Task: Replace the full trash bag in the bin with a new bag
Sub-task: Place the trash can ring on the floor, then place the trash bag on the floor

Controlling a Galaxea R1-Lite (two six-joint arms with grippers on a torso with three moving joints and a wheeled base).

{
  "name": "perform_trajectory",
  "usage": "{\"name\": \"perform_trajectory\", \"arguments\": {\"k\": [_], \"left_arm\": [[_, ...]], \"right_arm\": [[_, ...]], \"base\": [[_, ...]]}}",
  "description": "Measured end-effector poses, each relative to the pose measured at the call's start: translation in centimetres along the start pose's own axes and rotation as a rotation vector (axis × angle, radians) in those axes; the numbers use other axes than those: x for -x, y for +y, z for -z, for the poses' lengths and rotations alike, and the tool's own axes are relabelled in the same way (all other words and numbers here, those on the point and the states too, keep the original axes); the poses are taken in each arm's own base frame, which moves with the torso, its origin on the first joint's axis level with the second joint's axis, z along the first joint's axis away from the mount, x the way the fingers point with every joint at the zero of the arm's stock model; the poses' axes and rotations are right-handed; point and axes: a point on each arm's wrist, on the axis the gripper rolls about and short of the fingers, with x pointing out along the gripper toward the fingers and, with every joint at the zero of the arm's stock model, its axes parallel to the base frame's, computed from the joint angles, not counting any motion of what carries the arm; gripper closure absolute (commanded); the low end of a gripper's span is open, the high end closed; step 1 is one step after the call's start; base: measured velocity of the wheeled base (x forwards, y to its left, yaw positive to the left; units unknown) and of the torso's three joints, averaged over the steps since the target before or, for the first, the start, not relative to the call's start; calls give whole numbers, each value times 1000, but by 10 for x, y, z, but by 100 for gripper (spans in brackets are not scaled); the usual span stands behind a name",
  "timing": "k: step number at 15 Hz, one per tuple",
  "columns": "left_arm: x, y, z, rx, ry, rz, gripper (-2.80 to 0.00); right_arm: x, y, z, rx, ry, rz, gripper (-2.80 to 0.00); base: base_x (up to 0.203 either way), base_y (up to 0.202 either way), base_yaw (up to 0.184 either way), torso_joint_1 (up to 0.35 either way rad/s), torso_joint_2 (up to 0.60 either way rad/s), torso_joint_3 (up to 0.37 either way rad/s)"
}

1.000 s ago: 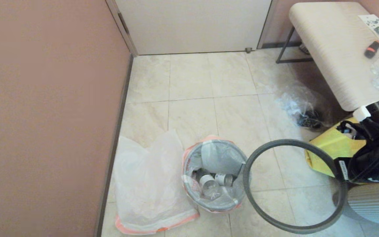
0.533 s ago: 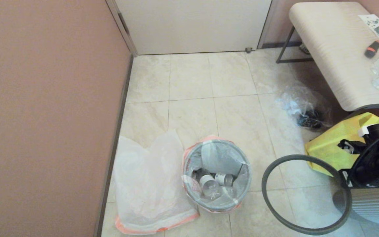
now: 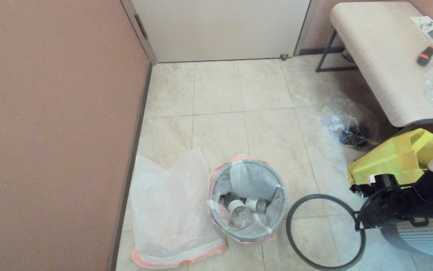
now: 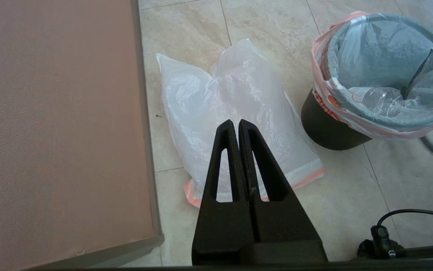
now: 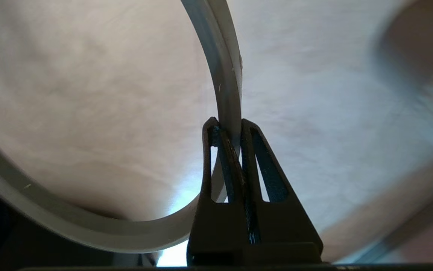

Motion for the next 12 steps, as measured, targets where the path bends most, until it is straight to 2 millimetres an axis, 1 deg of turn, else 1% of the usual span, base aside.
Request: {"name": "perform_trajectory", "arguments": {"k": [2, 4, 6, 8, 9, 11, 12], "left_arm": [[0, 0, 0, 0, 0, 0, 0], [0, 0, 0, 0, 0, 0, 0], [0, 0, 0, 0, 0, 0, 0], [0, 0, 0, 0, 0, 0, 0], [0, 0, 0, 0, 0, 0, 0], [0, 0, 0, 0, 0, 0, 0], [0, 0, 0, 0, 0, 0, 0]], "right_arm": [[-8, 6, 6, 0, 7, -7, -280], [-5, 10, 12, -16, 22, -11, -280], [7, 13, 21, -14, 43, -5, -280], [22, 14, 28, -16, 49, 3, -280], [32, 17, 29, -26, 36, -22, -280], [49, 31, 27, -74, 0, -117, -280], [56, 39, 25, -102, -11, -162, -130]], "base": [[0, 0, 0, 0, 0, 0], [0, 0, 0, 0, 0, 0], [0, 0, 0, 0, 0, 0], [0, 0, 0, 0, 0, 0], [0, 0, 0, 0, 0, 0], [0, 0, 0, 0, 0, 0], [0, 0, 0, 0, 0, 0]]}}
